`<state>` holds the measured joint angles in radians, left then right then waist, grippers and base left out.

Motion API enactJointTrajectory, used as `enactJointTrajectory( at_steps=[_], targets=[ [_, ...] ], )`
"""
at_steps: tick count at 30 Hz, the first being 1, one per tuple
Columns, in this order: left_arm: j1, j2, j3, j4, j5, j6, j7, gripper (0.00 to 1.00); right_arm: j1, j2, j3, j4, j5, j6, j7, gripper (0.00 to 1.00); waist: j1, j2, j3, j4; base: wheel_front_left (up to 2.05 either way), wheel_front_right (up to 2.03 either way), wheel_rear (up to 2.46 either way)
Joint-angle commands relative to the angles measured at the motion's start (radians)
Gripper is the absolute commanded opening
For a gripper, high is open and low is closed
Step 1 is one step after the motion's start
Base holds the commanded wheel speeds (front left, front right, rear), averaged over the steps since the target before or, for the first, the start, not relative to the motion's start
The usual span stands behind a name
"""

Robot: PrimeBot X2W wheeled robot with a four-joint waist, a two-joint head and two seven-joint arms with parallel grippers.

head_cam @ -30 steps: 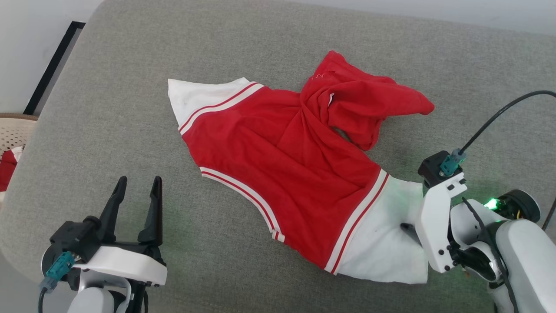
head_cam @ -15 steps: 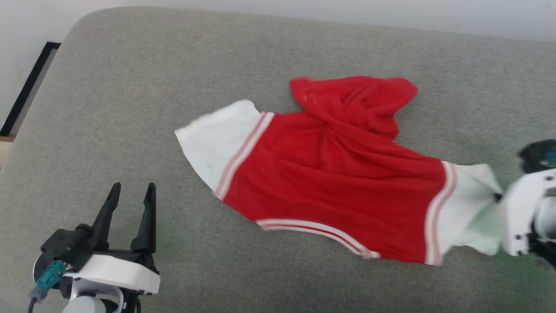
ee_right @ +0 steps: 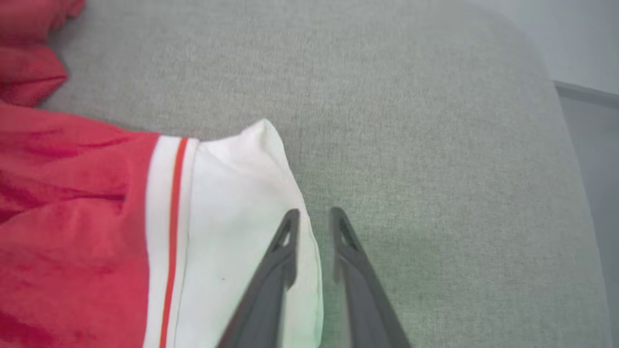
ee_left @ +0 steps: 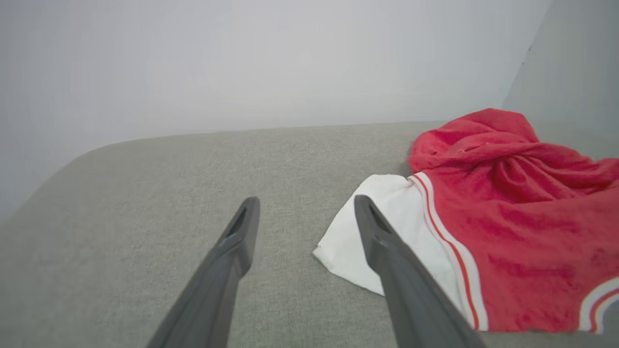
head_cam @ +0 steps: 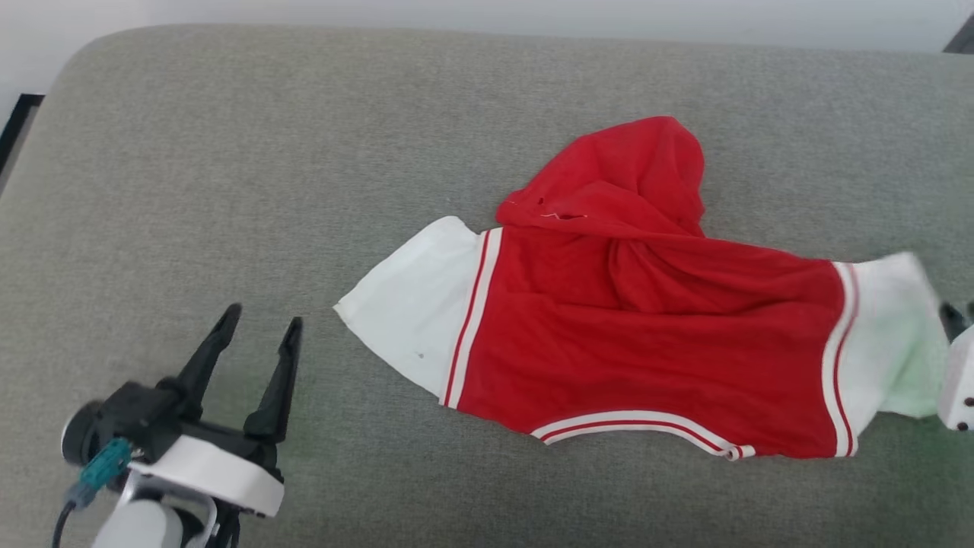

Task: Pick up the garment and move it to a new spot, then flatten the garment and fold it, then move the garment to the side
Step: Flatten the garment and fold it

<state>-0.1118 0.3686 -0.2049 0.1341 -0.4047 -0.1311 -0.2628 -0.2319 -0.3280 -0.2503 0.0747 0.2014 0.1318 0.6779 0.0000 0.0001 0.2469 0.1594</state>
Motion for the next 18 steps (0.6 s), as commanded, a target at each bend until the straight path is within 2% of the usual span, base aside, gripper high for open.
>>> enactJointTrajectory(
  at_steps=[1, 2, 8, 14, 18],
  targets=[
    [-0.035, 0.052, -0.053, -0.007, -0.013, 0.001, -0.002, 1.0, -0.007, 0.03, -0.019, -0.004, -0.034, -0.002, -0.058, 1.0, 0.0, -0.0001, 0.0, -0.013, 0.0, 0.0, 0.0],
    [-0.035, 0.052, -0.053, -0.007, -0.013, 0.001, -0.002, 1.0, -0.007, 0.03, -0.019, -0.004, -0.034, -0.002, -0.058, 1.0, 0.0, -0.0001, 0.0, -0.013, 0.0, 0.0, 0.0],
    [-0.136, 0.276, -0.267, -0.001, -0.093, 0.002, -0.002, 1.0, 0.014, 0.13, -0.036, -0.038, -0.091, -0.002, -0.25, 1.0, 0.0, -0.0001, -0.007, -0.071, 0.0, 0.0, 0.0],
    [-0.301, 0.535, -0.649, -0.037, -0.191, 0.002, 0.078, 1.0, 0.038, 0.206, -0.013, -0.092, -0.107, -0.002, -0.396, 1.0, 0.0, -0.0001, -0.001, -0.158, 0.0, 0.0, 0.0],
    [-0.466, 0.624, -0.911, -0.057, -0.244, 0.002, 0.173, 1.0, 0.068, 0.244, -0.022, -0.123, -0.1, -0.002, -0.457, 1.0, 0.0, -0.0001, 0.01, -0.207, 0.0, 0.0, 0.0]
  ],
)
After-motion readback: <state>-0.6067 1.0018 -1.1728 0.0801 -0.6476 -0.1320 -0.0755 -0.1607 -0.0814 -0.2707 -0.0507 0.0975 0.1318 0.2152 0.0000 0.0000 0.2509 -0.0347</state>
